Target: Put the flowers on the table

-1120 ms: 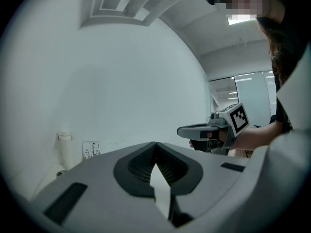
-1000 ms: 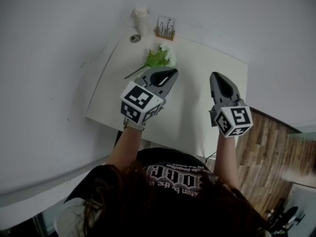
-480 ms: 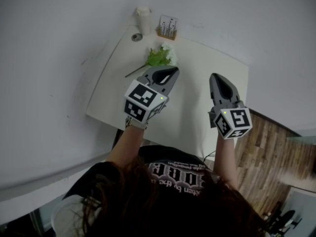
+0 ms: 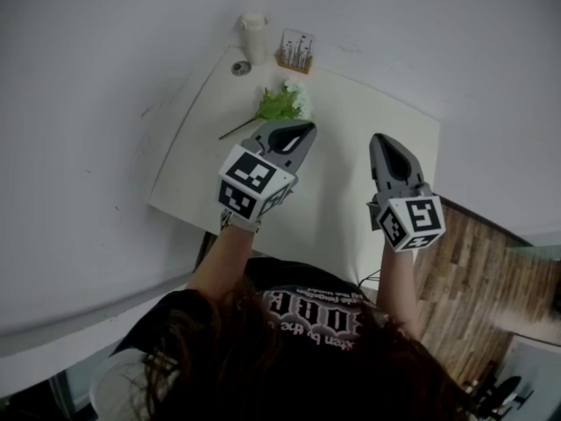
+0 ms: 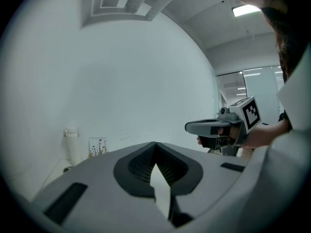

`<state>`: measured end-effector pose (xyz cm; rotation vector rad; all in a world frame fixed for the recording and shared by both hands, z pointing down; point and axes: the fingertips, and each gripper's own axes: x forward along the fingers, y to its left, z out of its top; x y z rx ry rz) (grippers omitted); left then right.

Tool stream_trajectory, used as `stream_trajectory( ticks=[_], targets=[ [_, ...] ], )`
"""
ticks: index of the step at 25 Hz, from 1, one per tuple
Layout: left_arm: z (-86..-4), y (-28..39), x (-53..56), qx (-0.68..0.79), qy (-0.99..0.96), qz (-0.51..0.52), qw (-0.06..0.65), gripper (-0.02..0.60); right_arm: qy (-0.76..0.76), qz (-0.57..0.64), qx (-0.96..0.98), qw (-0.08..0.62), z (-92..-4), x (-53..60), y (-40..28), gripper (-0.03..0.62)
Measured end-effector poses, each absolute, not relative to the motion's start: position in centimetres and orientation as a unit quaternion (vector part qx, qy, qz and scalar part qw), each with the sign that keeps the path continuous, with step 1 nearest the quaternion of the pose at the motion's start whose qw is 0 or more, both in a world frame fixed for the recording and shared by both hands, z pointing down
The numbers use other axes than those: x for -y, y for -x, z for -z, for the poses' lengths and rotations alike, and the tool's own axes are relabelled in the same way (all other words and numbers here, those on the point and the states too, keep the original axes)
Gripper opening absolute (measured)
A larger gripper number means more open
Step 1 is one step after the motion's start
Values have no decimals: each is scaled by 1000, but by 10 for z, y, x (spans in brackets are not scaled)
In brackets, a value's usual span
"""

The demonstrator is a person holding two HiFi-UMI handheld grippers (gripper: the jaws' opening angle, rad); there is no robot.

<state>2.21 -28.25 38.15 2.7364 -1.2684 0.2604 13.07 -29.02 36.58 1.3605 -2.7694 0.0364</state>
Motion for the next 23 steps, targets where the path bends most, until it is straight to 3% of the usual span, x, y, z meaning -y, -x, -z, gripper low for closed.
stream_trajectory(
  ticks=[23],
  targets=[
    [-384,-15,294,427,-897,-95,62,3,-434,-3,900,31,-366,298,-131,29]
  ],
)
